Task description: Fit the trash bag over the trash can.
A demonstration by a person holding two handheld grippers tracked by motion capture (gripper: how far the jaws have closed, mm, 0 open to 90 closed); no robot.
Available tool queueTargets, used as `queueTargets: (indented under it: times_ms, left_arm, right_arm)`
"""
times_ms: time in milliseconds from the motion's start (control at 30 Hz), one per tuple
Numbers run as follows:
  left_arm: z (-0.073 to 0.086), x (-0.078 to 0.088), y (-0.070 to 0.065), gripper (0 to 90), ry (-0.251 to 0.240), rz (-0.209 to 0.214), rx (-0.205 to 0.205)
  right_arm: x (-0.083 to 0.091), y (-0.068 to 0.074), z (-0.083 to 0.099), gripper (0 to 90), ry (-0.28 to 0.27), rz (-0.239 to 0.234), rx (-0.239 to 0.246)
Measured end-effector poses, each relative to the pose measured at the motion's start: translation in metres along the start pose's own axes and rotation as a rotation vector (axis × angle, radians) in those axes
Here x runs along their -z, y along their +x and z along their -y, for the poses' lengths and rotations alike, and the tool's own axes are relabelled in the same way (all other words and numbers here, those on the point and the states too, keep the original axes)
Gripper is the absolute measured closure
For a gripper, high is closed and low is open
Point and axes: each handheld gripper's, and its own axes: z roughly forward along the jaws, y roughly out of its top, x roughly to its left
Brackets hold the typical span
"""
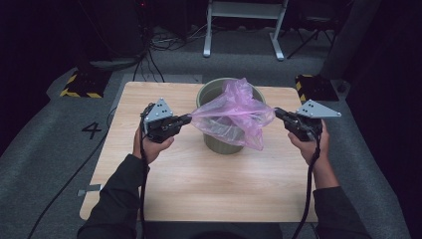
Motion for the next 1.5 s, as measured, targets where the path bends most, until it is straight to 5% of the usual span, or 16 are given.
queueTargets:
  times_ms: [67,200,467,667,900,1133,1333,1500]
  left_arm:
    - [0.001,-0.001,-0.004,89.3,0.003,0.003,-0.009]
    - [0.002,-0.003,-0.009,89.3,0.010,0.001,-0.021]
    - [0.006,-0.006,-0.007,89.3,0.018,-0.003,-0.008]
    - [0.008,-0.008,-0.008,89.1,0.022,-0.003,-0.006]
    - [0.008,-0.010,-0.010,88.6,0.023,-0.001,-0.012]
    - [0.007,-0.010,-0.012,88.4,0.023,0.003,-0.015]
    - [0.007,-0.012,-0.012,88.1,0.023,0.004,-0.021]
    - [0.008,-0.010,-0.009,88.3,0.019,-0.002,-0.012]
  right_arm:
    - [0.003,0.002,0.002,64.8,-0.025,-0.015,-0.040]
    - [0.016,0.010,0.005,49.1,-0.076,-0.053,-0.039]
    - [0.052,0.015,0.009,40.1,-0.148,-0.112,-0.028]
    - [0.059,0.016,0.009,34.4,-0.122,-0.094,-0.017]
    - [0.069,0.038,-0.001,35.9,-0.144,-0.182,0.030]
    - [0.052,0.067,-0.008,36.3,-0.104,-0.282,0.086]
    - [0.029,0.081,-0.010,39.9,-0.056,-0.241,0.131]
    - [0.012,0.076,-0.010,74.3,-0.034,-0.142,0.121]
